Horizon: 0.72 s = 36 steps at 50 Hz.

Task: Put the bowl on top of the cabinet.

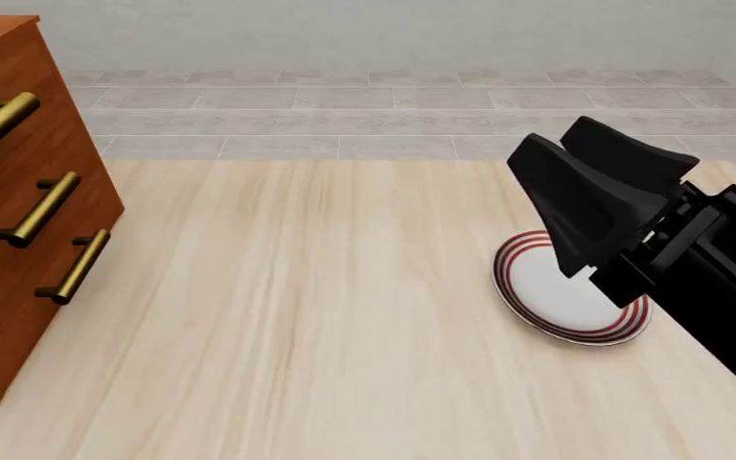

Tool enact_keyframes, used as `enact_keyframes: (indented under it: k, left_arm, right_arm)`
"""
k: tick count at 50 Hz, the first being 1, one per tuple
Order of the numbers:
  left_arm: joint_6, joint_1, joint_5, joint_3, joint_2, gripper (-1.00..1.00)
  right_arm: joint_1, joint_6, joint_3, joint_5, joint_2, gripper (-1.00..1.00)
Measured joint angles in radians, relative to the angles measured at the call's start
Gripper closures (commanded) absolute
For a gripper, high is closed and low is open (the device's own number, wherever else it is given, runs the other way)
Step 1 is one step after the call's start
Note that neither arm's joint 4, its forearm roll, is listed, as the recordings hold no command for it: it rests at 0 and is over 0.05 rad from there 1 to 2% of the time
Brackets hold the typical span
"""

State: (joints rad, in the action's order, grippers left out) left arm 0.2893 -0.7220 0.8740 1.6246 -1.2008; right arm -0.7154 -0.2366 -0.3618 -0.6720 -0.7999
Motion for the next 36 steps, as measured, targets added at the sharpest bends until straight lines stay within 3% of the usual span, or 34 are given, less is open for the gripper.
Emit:
enact_keyframes:
  k: [36]
  left_arm:
    - [0.043, 0.063, 0.102, 0.194, 0.037, -1.00]
  right_arm:
    - [-0.008, -0.001, 0.000, 0.017, 0.035, -1.00]
